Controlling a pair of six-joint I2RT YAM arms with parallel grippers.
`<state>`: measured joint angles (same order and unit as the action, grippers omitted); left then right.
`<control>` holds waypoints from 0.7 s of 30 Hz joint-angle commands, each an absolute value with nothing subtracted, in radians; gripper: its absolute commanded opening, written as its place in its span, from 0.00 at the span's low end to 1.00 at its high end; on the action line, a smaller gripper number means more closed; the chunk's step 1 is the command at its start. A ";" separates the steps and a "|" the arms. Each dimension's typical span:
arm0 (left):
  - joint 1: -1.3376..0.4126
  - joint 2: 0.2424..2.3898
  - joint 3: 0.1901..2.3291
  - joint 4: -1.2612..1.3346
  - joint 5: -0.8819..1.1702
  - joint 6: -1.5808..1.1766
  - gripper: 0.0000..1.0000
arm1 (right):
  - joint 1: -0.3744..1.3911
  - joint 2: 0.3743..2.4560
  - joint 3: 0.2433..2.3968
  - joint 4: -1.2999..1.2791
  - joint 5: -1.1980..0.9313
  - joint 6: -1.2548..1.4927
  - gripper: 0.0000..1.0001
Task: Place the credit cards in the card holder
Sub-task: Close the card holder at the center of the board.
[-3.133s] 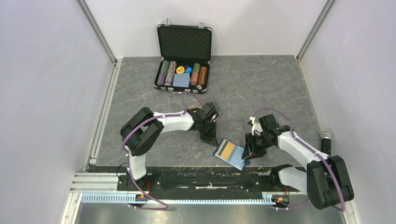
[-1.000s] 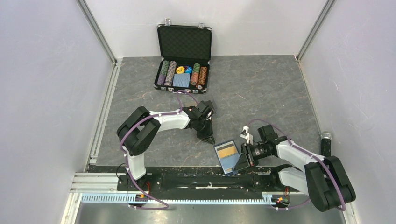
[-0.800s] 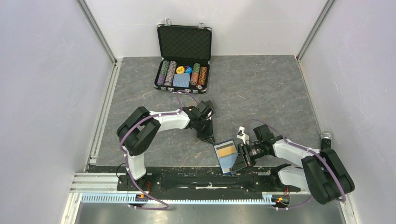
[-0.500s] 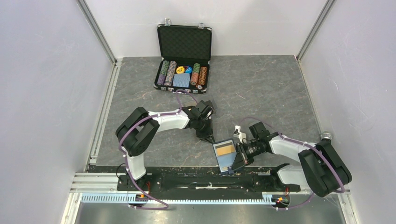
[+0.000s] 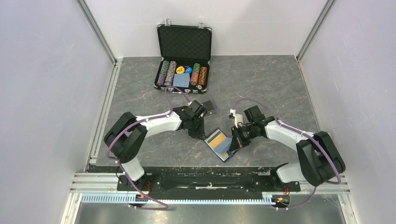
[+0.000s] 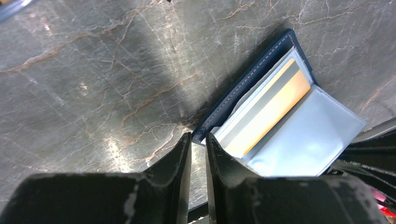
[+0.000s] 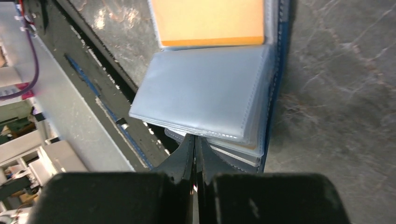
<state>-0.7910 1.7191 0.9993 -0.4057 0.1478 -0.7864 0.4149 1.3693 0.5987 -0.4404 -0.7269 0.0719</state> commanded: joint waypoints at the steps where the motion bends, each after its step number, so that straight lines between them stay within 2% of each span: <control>1: -0.796 1.659 0.991 -0.405 0.128 -0.759 0.22 | 0.405 1.390 0.656 -0.437 -0.659 0.012 0.00; 2: -0.796 1.647 0.992 -0.406 0.124 -0.758 0.23 | 0.406 1.389 0.653 -0.430 -0.686 0.012 0.00; 5: -0.801 1.618 1.008 -0.422 0.104 -0.752 0.26 | 0.407 1.389 0.626 -0.399 -0.766 0.021 0.19; 10: -0.827 1.590 1.023 -0.403 0.108 -0.740 0.27 | 0.406 1.408 0.556 -0.310 -0.854 0.078 0.36; 16: -0.889 1.636 1.067 -0.406 0.102 -0.733 0.24 | 0.406 1.437 0.512 -0.217 -0.884 0.135 0.39; 21: -0.891 1.634 1.072 -0.428 0.078 -0.729 0.24 | 0.406 1.435 0.512 -0.230 -0.922 0.147 0.36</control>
<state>-0.8795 1.6279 1.0374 -0.4213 0.1020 -0.7647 0.4084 1.4403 0.5144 -0.2848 -0.8764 0.1310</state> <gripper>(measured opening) 0.241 0.373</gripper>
